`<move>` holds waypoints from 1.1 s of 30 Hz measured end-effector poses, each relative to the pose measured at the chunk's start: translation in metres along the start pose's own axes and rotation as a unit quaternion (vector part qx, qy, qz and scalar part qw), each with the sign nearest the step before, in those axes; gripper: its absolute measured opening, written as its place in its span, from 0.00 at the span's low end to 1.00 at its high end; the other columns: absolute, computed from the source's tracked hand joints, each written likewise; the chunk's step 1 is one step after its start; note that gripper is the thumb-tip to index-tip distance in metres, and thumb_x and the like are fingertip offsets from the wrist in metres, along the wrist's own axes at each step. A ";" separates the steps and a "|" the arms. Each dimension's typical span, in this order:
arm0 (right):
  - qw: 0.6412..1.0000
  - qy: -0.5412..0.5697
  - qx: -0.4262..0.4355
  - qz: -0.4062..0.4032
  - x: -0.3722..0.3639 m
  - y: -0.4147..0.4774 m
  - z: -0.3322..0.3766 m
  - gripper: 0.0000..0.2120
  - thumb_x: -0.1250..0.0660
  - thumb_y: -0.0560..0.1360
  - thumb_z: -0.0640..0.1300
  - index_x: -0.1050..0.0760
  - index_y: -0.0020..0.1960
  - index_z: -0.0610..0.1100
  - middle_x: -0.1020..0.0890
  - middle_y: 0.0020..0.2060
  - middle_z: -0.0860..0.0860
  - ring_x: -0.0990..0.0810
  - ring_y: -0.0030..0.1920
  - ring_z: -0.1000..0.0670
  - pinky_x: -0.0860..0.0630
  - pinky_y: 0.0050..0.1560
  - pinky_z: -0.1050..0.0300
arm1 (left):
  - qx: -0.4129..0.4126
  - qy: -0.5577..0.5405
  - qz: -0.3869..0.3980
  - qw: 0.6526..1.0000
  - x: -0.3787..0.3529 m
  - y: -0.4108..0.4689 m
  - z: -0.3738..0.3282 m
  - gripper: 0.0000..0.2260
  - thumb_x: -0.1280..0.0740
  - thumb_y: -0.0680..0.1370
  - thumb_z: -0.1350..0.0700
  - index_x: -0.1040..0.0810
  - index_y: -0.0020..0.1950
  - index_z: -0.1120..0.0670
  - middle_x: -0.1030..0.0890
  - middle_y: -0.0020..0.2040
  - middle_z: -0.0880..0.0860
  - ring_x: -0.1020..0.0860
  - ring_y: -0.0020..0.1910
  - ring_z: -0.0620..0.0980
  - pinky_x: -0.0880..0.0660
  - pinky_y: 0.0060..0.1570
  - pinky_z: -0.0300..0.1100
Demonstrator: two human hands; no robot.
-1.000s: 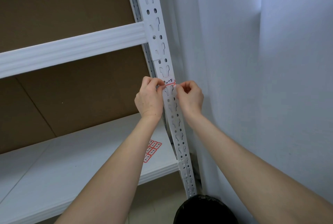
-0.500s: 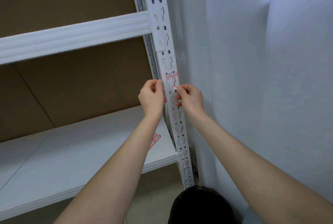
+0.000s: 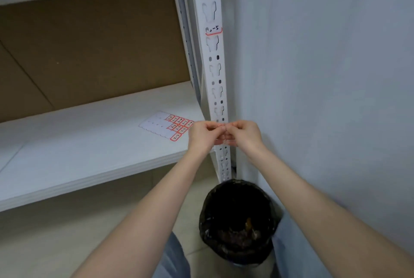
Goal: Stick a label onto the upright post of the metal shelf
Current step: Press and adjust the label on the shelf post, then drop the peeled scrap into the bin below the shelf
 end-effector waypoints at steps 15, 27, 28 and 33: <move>0.985 -0.125 -0.120 0.021 0.007 -0.026 -0.114 0.03 0.27 0.70 0.40 0.19 0.40 0.47 0.17 0.37 0.47 0.17 0.42 0.48 0.19 0.43 0.55 | 0.145 0.115 0.090 0.979 -0.033 -0.044 0.120 0.08 0.37 0.78 0.64 0.18 0.51 0.61 0.20 0.42 0.56 0.23 0.32 0.44 0.20 0.34 0.38; 0.899 -0.434 0.032 0.041 -0.001 -0.033 -0.098 0.04 0.32 0.72 0.48 0.19 0.44 0.51 0.15 0.45 0.51 0.19 0.49 0.47 0.24 0.48 0.56 | 0.215 0.089 0.157 0.960 -0.046 -0.060 0.136 0.11 0.41 0.79 0.65 0.21 0.58 0.62 0.19 0.46 0.55 0.22 0.36 0.44 0.21 0.36 0.38; 0.894 -0.445 0.034 0.047 -0.003 -0.033 -0.098 0.04 0.33 0.73 0.48 0.20 0.44 0.51 0.16 0.46 0.51 0.19 0.49 0.46 0.24 0.48 0.56 | 0.221 0.087 0.154 0.959 -0.046 -0.061 0.137 0.11 0.40 0.79 0.66 0.22 0.58 0.62 0.19 0.45 0.55 0.22 0.36 0.44 0.21 0.35 0.37; 0.900 -0.432 0.013 0.058 -0.005 -0.033 -0.105 0.05 0.35 0.73 0.46 0.21 0.44 0.49 0.16 0.46 0.49 0.20 0.49 0.45 0.23 0.48 0.54 | 0.250 0.096 0.127 0.955 -0.041 -0.060 0.136 0.11 0.39 0.78 0.65 0.22 0.59 0.62 0.19 0.45 0.55 0.22 0.35 0.46 0.20 0.34 0.40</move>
Point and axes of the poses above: each hand's wrist, its own y-axis towards the middle knuckle, its own x-axis out of the back of the hand, z = x × y, the point moved 9 cm from there along y, towards the middle knuckle
